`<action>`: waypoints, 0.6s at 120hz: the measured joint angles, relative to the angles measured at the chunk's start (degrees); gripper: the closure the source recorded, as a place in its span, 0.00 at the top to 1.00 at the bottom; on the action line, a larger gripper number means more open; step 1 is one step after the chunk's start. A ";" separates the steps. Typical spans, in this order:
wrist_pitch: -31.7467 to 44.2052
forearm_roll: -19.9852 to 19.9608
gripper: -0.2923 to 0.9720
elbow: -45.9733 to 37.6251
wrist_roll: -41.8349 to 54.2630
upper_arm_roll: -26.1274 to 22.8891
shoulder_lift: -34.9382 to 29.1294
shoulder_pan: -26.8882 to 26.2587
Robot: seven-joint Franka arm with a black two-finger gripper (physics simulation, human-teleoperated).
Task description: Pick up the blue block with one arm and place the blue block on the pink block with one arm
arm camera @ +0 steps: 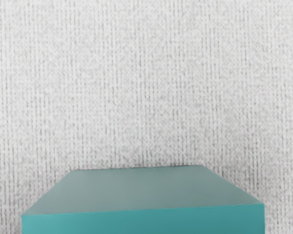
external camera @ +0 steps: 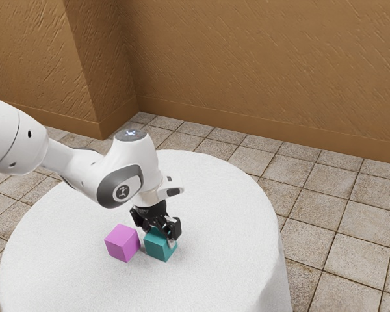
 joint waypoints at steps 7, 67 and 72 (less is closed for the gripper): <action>0.02 0.07 0.56 0.00 0.04 0.02 -0.01 0.01; -4.31 0.67 0.49 -3.08 -0.11 0.41 -12.42 -0.04; -5.22 0.57 0.49 -3.77 0.08 1.34 -14.15 -0.81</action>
